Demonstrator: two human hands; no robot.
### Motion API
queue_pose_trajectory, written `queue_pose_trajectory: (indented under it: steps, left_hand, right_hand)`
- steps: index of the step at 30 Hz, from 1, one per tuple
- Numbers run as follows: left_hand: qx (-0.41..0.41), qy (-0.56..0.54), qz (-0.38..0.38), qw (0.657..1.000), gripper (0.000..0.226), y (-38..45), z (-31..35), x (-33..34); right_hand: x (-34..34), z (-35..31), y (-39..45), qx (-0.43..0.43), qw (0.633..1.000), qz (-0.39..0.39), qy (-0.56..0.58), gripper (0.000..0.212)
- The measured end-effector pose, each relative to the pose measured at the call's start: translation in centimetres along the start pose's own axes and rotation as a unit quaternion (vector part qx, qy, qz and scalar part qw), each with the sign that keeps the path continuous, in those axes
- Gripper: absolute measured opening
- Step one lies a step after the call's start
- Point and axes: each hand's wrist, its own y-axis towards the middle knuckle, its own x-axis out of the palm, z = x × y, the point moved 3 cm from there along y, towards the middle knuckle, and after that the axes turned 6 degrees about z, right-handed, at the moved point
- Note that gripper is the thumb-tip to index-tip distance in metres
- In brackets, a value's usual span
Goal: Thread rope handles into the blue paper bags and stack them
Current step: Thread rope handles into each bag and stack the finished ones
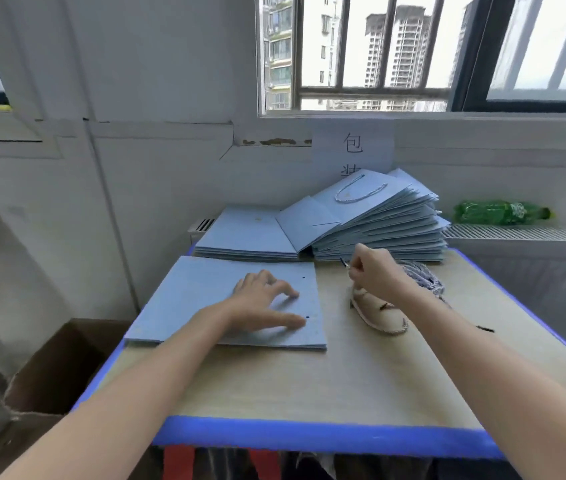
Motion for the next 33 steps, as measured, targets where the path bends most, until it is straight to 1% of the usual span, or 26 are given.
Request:
queue_pose_trajectory:
  steps: [3, 6, 8, 9, 10, 11, 13, 15, 17, 19, 21, 23, 25, 27, 33]
  left_hand:
    - [0.013, -0.037, 0.043, 0.998, 0.048, 0.7, -1.0, 0.0]
    - [0.026, -0.058, 0.069, 0.996, 0.038, 0.8, -1.4, -0.2]
    - [0.015, -0.041, 0.076, 0.996, 0.03, 0.9, -1.2, -0.2]
    - [0.005, -0.02, 0.095, 0.995, 0.028, 0.9, -0.9, -0.2]
    - [-0.011, 0.008, 0.115, 0.993, 0.03, 0.8, -0.4, -0.1]
    - [-0.034, 0.043, 0.124, 0.991, 0.038, 0.6, 0.2, 0.0]
    - [-0.068, 0.111, 0.098, 0.987, 0.061, 0.1, 1.2, 0.8]
    - [-0.067, 0.138, 0.054, 0.987, 0.073, -0.5, 1.8, 1.7]
    - [-0.058, 0.124, 0.022, 0.99, 0.078, -0.9, 1.3, 2.0]
    - [-0.037, 0.098, 0.007, 0.995, 0.08, -1.1, 0.5, 2.0]
    - [-0.015, 0.069, 0.012, 0.997, 0.085, -1.6, -0.1, 1.8]
    - [-0.005, 0.036, 0.04, 0.999, 0.094, -1.8, -0.5, 1.6]
    - [-0.002, 0.011, 0.069, 0.998, 0.094, -1.6, -0.6, 1.5]
    - [-0.013, -0.012, 0.081, 0.997, 0.091, -1.4, -0.5, 1.3]
    - [-0.019, -0.056, 0.073, 0.996, 0.076, -1.5, -0.3, 1.0]
  right_hand:
    - [2.1, 0.0, 1.3, 0.007, 0.996, 0.036, 0.081, 0.006]
    - [3.3, -0.2, 1.7, -0.032, 0.994, 0.04, 0.1, 0.016]
    - [3.2, -0.9, 1.4, -0.042, 0.988, 0.031, 0.142, 0.018]
    - [2.9, -1.4, 1.1, -0.053, 0.986, 0.028, 0.158, 0.018]
    - [2.7, -2.0, 0.7, -0.069, 0.983, 0.022, 0.166, 0.017]
    - [2.6, -2.6, 0.4, -0.084, 0.982, 0.011, 0.171, 0.015]
    - [2.7, -3.5, -0.3, -0.103, 0.978, -0.03, 0.177, 0.009]
    - [2.6, -4.3, -0.8, -0.13, 0.975, -0.072, 0.163, 0.009]
    - [2.4, -4.9, -1.3, -0.168, 0.972, -0.11, 0.124, 0.013]
    - [2.3, -5.5, -1.8, -0.195, 0.966, -0.127, 0.108, 0.013]
    - [2.3, -6.3, -2.3, -0.205, 0.961, -0.141, 0.119, 0.012]
    - [2.5, -7.0, -2.7, -0.207, 0.957, -0.158, 0.128, 0.011]
    - [2.9, -7.4, -2.8, -0.205, 0.956, -0.157, 0.14, 0.012]
    - [3.5, -7.6, -2.9, -0.198, 0.957, -0.156, 0.144, 0.012]
    - [5.6, -8.5, -3.4, -0.196, 0.957, -0.171, 0.126, 0.011]
